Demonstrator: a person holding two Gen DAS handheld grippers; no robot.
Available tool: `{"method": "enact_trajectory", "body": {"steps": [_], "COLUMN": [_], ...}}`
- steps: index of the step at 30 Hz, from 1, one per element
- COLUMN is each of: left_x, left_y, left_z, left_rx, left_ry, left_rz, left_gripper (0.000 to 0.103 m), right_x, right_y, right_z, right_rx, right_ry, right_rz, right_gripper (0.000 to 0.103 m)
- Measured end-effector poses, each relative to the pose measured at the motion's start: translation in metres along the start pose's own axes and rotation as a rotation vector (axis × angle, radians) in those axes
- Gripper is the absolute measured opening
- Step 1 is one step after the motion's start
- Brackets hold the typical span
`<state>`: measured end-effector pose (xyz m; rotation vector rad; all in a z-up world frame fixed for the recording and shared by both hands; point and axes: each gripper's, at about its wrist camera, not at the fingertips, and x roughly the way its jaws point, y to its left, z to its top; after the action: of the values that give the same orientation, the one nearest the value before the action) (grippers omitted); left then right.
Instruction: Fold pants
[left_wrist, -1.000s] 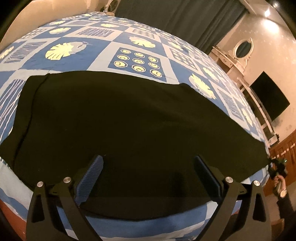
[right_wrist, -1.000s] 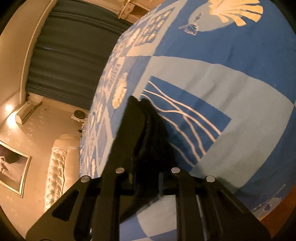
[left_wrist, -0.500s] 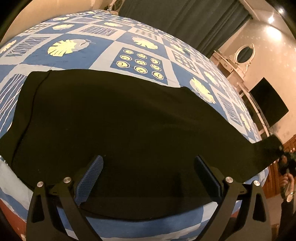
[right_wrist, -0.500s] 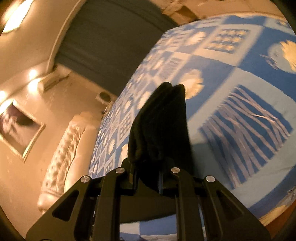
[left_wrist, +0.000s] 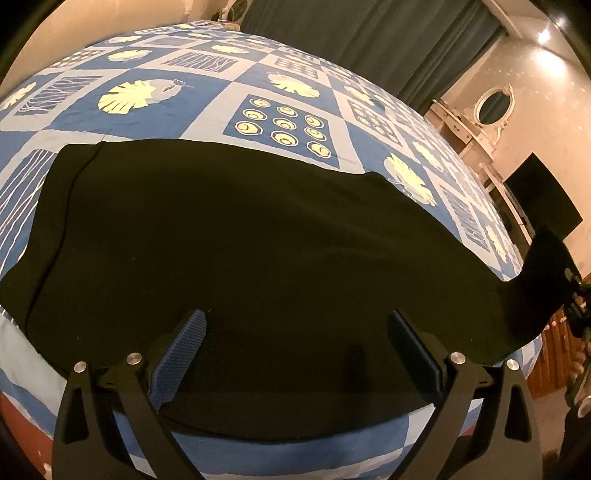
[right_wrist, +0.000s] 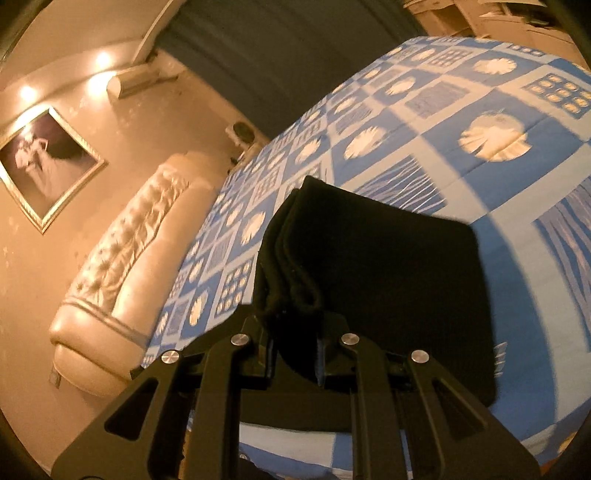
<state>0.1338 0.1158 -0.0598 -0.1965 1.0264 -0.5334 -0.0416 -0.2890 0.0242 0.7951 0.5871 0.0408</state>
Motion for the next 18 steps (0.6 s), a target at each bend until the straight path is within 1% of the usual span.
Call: {"method": "enact_trajectory", "body": {"steps": [5,10,18], "left_x": [0.000,0.001,0.001], "left_y": [-0.001,-0.001,-0.001], "left_z": [0.000,0.000,0.000], "left_rx": [0.002,-0.004,-0.002], "left_ry": [0.001,-0.003,-0.003], "left_rz": [0.009,0.014,0.015], "left_gripper": [0.097,0.097,0.097], "right_x": [0.040,0.072,0.105], "right_y": [0.014,0.023,0.037], "right_z": [-0.024,-0.047,-0.075], "right_rx": [-0.047,-0.081,-0.169], "right_ry": [0.063,0.122,0.191], "right_rz": [-0.035,-0.052,-0.106], "right_gripper": [0.015,0.015,0.015]}}
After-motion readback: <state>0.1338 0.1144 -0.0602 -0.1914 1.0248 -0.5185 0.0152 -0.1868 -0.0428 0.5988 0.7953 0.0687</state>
